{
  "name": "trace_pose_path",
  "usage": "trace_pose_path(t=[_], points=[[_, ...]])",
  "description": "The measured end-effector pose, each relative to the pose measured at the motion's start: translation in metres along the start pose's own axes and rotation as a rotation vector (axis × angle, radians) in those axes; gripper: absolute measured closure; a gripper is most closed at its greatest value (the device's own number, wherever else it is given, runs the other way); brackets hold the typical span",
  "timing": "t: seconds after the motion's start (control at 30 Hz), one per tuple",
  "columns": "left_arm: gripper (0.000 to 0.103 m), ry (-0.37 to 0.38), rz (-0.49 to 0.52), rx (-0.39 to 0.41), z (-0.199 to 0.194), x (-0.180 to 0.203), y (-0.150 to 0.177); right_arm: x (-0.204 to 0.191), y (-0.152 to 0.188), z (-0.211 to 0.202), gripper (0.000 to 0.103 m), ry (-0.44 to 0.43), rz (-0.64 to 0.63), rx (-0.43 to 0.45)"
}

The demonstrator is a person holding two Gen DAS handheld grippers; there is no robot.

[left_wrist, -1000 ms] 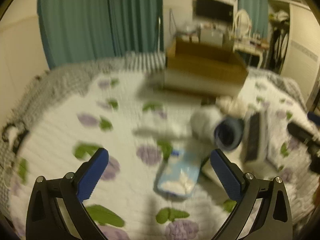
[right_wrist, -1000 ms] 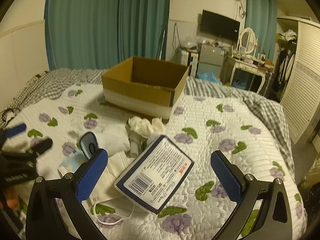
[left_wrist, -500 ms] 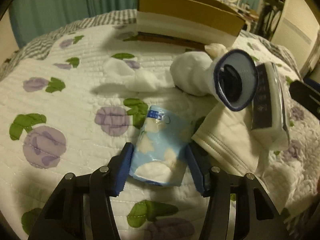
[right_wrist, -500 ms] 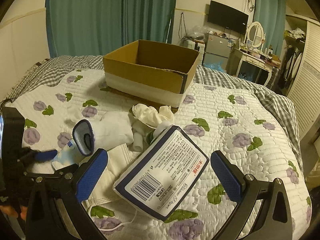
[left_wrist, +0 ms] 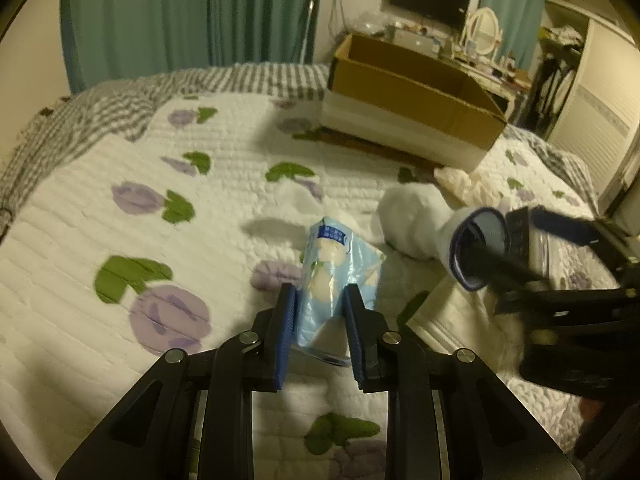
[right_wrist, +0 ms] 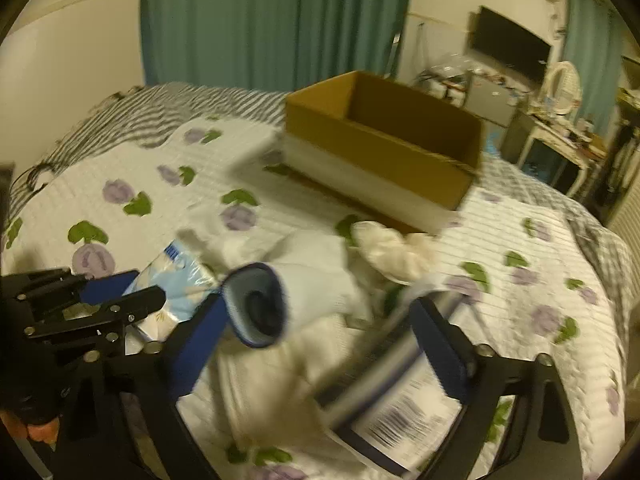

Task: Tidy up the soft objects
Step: 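Grasp the blue tissue pack with the left tool while the right tool grasps the navy-cuffed white sock, then carry the blue pack with the left tool while the right tool carries the sock into the box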

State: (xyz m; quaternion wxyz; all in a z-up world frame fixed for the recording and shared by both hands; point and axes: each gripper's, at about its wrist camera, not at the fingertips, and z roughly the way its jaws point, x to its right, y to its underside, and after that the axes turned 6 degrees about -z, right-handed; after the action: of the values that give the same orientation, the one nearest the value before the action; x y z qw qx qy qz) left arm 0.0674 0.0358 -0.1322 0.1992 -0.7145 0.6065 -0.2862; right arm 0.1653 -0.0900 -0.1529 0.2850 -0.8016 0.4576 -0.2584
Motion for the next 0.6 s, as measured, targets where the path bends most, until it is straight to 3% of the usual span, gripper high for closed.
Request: trace_pose_path(t=[0.1, 0.17, 0.23, 0.43, 0.6], points=[[0.079, -0.005, -0.007, 0.007, 0.003, -0.007, -0.006, -0.009, -0.004, 0.020, 0.035, -0.052, -0.013, -0.036], [0.079, -0.003, -0.012, 0.007, 0.002, -0.009, -0.008, -0.013, -0.005, 0.030, 0.062, -0.073, -0.017, -0.055], [0.079, -0.005, -0.008, 0.012, 0.000, -0.007, -0.008, -0.015, -0.005, 0.039, 0.077, -0.104, -0.017, -0.080], [0.079, -0.009, 0.015, 0.030, -0.018, 0.006, -0.013, -0.009, -0.008, 0.026, 0.087, -0.094, -0.004, -0.054], [0.079, -0.015, 0.059, 0.116, -0.050, 0.025, -0.031, -0.005, -0.028, -0.009, 0.088, -0.071, -0.038, 0.025]])
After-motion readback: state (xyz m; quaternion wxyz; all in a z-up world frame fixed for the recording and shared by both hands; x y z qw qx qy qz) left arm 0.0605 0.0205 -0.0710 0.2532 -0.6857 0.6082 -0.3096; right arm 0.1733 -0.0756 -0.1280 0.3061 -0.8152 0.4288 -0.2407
